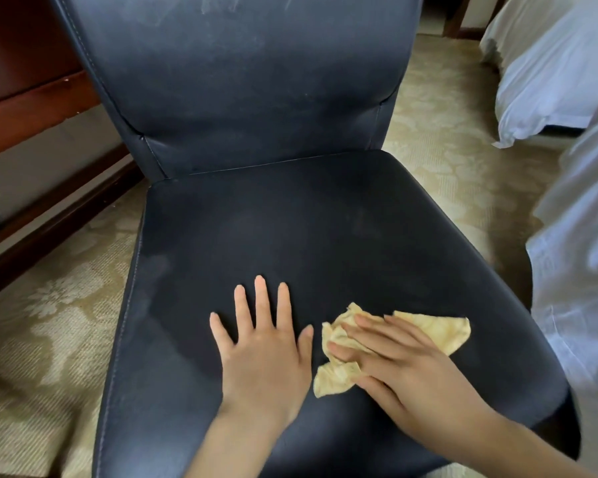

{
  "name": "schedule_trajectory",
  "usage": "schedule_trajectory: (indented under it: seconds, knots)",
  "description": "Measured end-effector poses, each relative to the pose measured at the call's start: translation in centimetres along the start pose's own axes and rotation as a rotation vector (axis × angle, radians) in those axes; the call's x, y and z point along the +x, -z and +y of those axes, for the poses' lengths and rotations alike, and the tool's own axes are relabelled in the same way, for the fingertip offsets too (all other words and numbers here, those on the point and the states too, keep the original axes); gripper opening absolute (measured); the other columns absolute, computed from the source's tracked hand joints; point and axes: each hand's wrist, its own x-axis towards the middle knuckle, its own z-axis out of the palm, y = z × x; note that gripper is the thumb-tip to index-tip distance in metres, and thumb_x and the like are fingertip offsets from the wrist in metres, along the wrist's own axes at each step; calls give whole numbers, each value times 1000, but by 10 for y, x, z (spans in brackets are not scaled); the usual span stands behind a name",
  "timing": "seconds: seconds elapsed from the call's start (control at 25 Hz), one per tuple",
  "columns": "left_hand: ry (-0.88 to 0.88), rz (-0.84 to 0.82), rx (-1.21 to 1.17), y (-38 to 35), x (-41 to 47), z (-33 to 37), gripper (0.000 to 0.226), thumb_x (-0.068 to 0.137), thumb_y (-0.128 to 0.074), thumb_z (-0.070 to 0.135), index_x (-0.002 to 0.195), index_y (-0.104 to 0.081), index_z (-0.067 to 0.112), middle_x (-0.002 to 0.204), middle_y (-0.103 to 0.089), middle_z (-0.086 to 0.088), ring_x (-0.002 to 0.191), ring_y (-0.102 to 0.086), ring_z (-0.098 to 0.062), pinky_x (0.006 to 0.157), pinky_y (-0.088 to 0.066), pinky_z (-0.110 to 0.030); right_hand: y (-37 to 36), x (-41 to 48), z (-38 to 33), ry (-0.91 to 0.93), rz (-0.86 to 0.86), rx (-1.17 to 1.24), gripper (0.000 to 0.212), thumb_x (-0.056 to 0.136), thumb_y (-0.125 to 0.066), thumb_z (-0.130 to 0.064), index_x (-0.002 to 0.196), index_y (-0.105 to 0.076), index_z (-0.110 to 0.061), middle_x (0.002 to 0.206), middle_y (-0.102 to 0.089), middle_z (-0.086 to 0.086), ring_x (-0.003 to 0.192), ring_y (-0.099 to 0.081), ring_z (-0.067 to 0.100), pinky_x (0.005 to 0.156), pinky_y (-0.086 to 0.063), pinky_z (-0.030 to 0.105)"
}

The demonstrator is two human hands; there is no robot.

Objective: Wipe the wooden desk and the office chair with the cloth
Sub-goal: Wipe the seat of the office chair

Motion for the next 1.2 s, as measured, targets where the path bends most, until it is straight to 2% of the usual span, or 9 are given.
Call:
schedule_trajectory:
  seconds: [0.12,0.2,0.32,0.4,0.52,0.64,0.8,0.96,1.2]
  knots:
    - [13,14,-96,7,-15,9,71,88,-6,49,146,-32,17,153,-27,-13,141,-24,-37,107,-23,-62,5,12,25,36,-64,14,32,94,-43,-38,114,-67,-32,135,-53,-14,131,-42,9,109,-35,34]
    - [-5,36,-111,6,-16,8,69,90,-9,48,143,-39,17,150,-33,-12,139,-28,-36,107,-24,-62,8,39,52,-39,-127,36,30,98,-44,-34,113,-68,-24,142,-46,-12,137,-34,10,113,-28,31]
    - [-12,79,-117,1,-15,6,75,94,6,51,143,-39,17,150,-35,-11,141,-24,-34,111,-21,-59,9,85,94,-137,-113,31,28,99,-45,-27,103,-68,-12,137,-52,4,132,-39,23,107,-31,38]
    - [-6,94,-119,0,-16,6,81,93,16,51,144,-37,18,151,-34,-10,143,-21,-33,112,-17,-57,15,114,119,-220,-137,4,30,100,-40,-27,109,-64,-11,131,-54,7,127,-42,27,102,-35,43]
    - [0,120,-139,-3,-18,7,87,84,29,54,150,-20,25,158,-16,-5,146,1,-30,115,0,-52,21,152,145,-386,-187,2,32,101,-32,-26,114,-57,-12,127,-53,11,119,-46,30,98,-37,46]
    - [34,169,-158,-6,-19,7,82,81,29,55,151,-6,30,160,-1,-1,145,16,-25,114,12,-49,15,166,142,-491,-113,-53,34,101,-29,-24,116,-57,-11,123,-55,12,112,-50,30,86,-39,39]
    - [67,182,-166,-7,-19,8,79,80,23,53,151,-5,32,160,-1,0,145,16,-24,114,12,-49,11,129,111,-344,-40,-84,33,100,-34,-26,107,-62,-9,115,-58,9,106,-54,30,86,-42,41]
    - [68,171,-156,-9,-21,9,79,79,23,54,151,-3,32,160,-1,0,144,16,-23,114,11,-50,3,54,76,-254,36,-27,31,95,-46,-32,109,-67,-15,122,-61,5,111,-53,28,98,-36,41]
    - [69,174,-156,-8,-21,10,79,80,20,55,151,-6,32,160,-3,0,145,11,-24,114,8,-50,-18,-48,9,-274,341,58,33,87,-53,-35,113,-70,-23,119,-66,-2,116,-57,19,102,-36,37]
